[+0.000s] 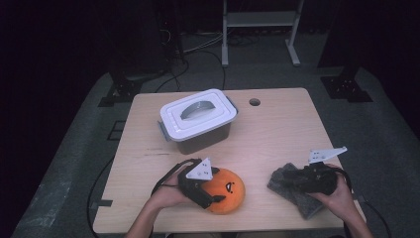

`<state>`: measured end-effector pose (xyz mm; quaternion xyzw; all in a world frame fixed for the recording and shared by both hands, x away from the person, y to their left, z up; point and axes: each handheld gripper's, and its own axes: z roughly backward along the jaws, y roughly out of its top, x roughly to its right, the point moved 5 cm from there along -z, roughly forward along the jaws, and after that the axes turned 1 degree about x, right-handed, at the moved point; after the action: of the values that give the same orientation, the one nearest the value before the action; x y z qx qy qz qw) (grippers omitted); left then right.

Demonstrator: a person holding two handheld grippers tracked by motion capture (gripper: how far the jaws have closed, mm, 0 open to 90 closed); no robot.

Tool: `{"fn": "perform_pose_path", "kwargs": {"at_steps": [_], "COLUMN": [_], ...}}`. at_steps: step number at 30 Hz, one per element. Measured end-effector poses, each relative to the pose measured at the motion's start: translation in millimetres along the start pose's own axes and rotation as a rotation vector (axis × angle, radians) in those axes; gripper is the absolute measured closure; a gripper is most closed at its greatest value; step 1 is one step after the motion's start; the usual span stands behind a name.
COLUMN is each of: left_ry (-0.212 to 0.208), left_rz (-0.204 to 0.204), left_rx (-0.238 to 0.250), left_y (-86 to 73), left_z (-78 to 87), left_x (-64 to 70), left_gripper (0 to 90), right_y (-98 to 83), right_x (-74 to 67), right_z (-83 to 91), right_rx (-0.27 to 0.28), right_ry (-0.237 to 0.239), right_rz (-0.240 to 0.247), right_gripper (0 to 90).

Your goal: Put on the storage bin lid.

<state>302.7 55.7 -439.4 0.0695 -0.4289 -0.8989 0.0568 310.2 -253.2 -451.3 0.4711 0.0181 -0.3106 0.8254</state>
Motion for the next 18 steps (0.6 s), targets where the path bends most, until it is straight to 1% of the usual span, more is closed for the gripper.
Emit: {"fn": "perform_pose_path", "kwargs": {"at_steps": [1, 2, 3, 4, 6, 8, 9, 10, 12, 13, 14, 15, 16, 17, 18], "left_ry": [0.017, 0.034, 0.049, 0.057, 0.067, 0.072, 0.091, 0.095, 0.115, 0.118, 0.118, 0.123, 0.123, 0.115, 0.108], "left_rz": [-0.011, -0.006, 0.007, 0.027, 0.060, 0.089, 0.095, 0.094, 0.116, 0.131, 0.131, 0.152, 0.152, 0.155, 0.152], "left_rx": [-0.004, -0.001, 0.008, 0.019, 0.048, 0.072, 0.079, 0.076, 0.078, 0.086, 0.086, 0.098, 0.098, 0.099, 0.095], "left_y": [-0.1, 0.1, 0.7, 1.7, 4.3, 8.4, 11.0, 12.2, 14.7, 15.3, 15.3, 15.2, 15.2, 14.2, 13.1], "left_z": [-0.4, -1.5, -2.8, -3.4, -3.6, -3.3, -4.8, -6.1, -10.7, -11.9, -11.9, -13.7, -13.7, -14.2, -12.7], "left_x": [0.4, 0.5, 0.3, -0.7, -2.9, -6.2, -7.6, -8.2, -11.1, -12.3, -12.3, -13.7, -13.7, -13.5, -13.0], "left_gripper": [32.8, 41.3, 48.3, 52.8, 57.2, 58.6, 59.0, 59.1, 59.1, 58.8, 58.2, 56.5, 54.7, 54.7, 49.0], "right_y": [-0.2, -0.2, -0.1, 0.0, 0.3, 0.4, 0.6, 0.6, 0.7, 0.6, 0.6, 0.2, 0.2, -0.1, -0.8], "right_x": [0.5, 1.2, 1.6, 1.8, 1.9, 2.3, 2.5, 2.8, 3.2, 3.4, 3.4, 3.2, 3.2, 3.2, 3.0], "right_z": [0.3, 0.6, 0.7, 0.9, 1.2, 1.9, 2.1, 2.4, 2.6, 2.6, 2.6, 2.3, 2.3, 2.1, 0.8], "right_rx": [0.001, 0.003, 0.005, 0.006, 0.008, 0.012, 0.015, 0.017, 0.018, 0.018, 0.018, 0.017, 0.017, 0.016, 0.013], "right_ry": [0.000, 0.001, 0.001, 0.002, 0.004, 0.006, 0.006, 0.006, 0.007, 0.007, 0.007, 0.010, 0.010, 0.010, 0.012], "right_rz": [-0.002, -0.003, -0.006, -0.007, -0.008, -0.007, -0.010, -0.013, -0.015, -0.016, -0.016, -0.017, -0.017, -0.017, -0.013], "right_gripper": [53.7, 53.7, 53.7, 53.7, 53.7, 53.7, 53.7, 53.7, 53.7, 53.7, 53.7, 53.7, 53.7, 53.6, 53.5]}}
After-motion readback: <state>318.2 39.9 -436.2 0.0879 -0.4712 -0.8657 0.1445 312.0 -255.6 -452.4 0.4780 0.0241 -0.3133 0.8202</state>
